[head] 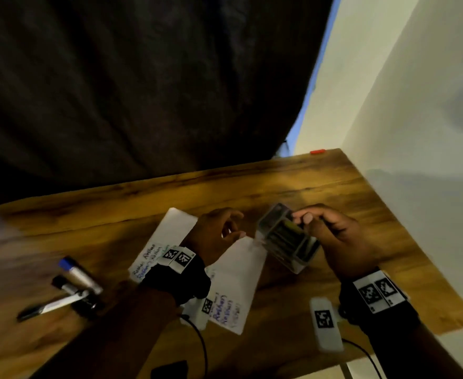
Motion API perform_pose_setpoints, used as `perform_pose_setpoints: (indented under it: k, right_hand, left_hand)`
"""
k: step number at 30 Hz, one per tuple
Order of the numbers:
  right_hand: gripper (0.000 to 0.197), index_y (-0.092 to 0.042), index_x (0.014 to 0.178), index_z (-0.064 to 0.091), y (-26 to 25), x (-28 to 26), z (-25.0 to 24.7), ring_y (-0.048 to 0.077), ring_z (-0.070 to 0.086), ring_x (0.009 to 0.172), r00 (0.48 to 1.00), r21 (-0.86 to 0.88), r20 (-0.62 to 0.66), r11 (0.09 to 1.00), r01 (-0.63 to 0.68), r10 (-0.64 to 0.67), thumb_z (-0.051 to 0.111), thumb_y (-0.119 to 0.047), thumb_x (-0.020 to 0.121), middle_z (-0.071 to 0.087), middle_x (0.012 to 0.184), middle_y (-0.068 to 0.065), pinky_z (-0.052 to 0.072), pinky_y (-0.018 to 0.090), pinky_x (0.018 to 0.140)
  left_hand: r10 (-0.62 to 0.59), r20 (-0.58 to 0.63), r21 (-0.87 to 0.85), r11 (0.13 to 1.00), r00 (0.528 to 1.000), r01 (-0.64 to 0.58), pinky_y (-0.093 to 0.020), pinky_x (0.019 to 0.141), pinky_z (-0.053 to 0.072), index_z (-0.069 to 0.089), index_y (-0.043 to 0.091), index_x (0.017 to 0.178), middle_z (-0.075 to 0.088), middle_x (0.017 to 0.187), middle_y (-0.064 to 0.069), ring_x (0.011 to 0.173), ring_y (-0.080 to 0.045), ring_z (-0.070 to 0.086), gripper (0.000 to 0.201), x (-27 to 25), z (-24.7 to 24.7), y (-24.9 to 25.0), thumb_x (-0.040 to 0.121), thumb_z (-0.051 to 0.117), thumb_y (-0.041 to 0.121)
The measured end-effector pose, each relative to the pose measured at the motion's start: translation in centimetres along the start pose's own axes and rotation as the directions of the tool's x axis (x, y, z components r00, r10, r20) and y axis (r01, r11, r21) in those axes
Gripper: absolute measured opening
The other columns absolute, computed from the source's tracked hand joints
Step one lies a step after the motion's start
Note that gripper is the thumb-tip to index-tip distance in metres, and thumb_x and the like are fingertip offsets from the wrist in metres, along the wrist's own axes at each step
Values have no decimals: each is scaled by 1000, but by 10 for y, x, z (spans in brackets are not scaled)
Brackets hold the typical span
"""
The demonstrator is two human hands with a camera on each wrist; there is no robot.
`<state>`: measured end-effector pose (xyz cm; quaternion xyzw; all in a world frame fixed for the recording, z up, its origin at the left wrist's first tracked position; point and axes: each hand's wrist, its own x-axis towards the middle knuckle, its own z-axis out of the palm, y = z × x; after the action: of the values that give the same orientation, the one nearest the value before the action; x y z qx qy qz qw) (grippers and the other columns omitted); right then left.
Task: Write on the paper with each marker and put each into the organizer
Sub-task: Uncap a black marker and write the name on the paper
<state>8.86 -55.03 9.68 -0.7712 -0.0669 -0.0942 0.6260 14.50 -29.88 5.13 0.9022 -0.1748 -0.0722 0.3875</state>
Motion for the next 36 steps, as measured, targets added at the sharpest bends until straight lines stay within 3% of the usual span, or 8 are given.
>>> perform_pose_setpoints:
  k: [4, 7, 11, 17, 19, 22, 28, 36]
  right_hand:
    - [18, -27, 92, 75, -7, 9, 75, 12, 68, 83, 986, -72, 166, 997, 13, -1, 57, -30, 93, 74, 90, -5, 55, 30, 73]
    - [16, -33, 91, 72, -2, 9, 134, 7, 66, 81, 942, -198, 336, 979, 41, 28, 60, -25, 95, 73, 91, -12, 52, 22, 69]
    - [11, -35, 91, 70, -7, -2, 215, 2, 64, 82, 836, -241, 549, 961, 136, 19, 65, -25, 91, 71, 90, -18, 48, 8, 69]
    - [10, -23, 94, 74, 4, -26, 308, 0, 64, 86, 652, -249, 758, 931, 267, 16, 68, -22, 87, 71, 92, -12, 49, 9, 74]
    - [10, -23, 93, 73, 7, -36, 330, 2, 65, 83, 580, -294, 810, 917, 270, 89, 69, -28, 85, 72, 89, -9, 52, 17, 76]
    - [22, -23, 91, 69, 5, -51, 356, 10, 65, 80, 519, -442, 824, 831, 338, 227, 70, -44, 82, 71, 88, -6, 56, 32, 73]
    - [33, -13, 97, 63, 13, -65, 376, 7, 47, 67, 573, -597, 726, 762, 252, 380, 73, -41, 82, 53, 79, -6, 31, 14, 54]
    - [23, -25, 88, 63, 20, -67, 363, 11, 59, 73, 604, -640, 698, 714, 284, 386, 73, -43, 78, 65, 82, -5, 40, 23, 60]
  left_hand:
    - [-121, -119, 67, 989, 986, 129, -19, 71, 48, 57, 26, 121, 65, 93, 12, 82, -5, 62, 33, -54, -49, -50, 90, 65, 36]
    - [-224, -196, 90, 965, 955, 245, -23, 75, 50, 58, 25, 123, 65, 92, 13, 81, -6, 62, 34, -100, -83, -91, 91, 64, 36]
    - [-396, -316, -10, 910, 862, 414, -26, 78, 51, 62, 30, 117, 70, 93, 7, 85, -13, 67, 27, -165, -118, -145, 90, 65, 30]
    - [-431, -447, -48, 887, 784, 460, -8, 66, 40, 67, 30, 108, 66, 85, 11, 81, -11, 65, 25, -234, -141, -191, 86, 69, 16]
    - [-434, -444, -33, 882, 784, 469, -2, 66, 38, 64, 34, 107, 64, 85, 16, 79, -7, 63, 30, -251, -140, -202, 85, 71, 15]
    - [-457, -442, -51, 872, 772, 487, -17, 69, 45, 66, 27, 115, 66, 89, 14, 81, -10, 65, 29, -267, -137, -215, 87, 68, 20]
    - [-509, -388, -27, 839, 768, 543, -34, 73, 53, 66, 23, 113, 72, 94, 1, 84, -19, 67, 27, -278, -137, -224, 89, 65, 35]
    - [-545, -285, -26, 827, 789, 562, -35, 81, 53, 62, 24, 123, 70, 103, -1, 95, -21, 66, 33, -264, -136, -223, 91, 63, 32]
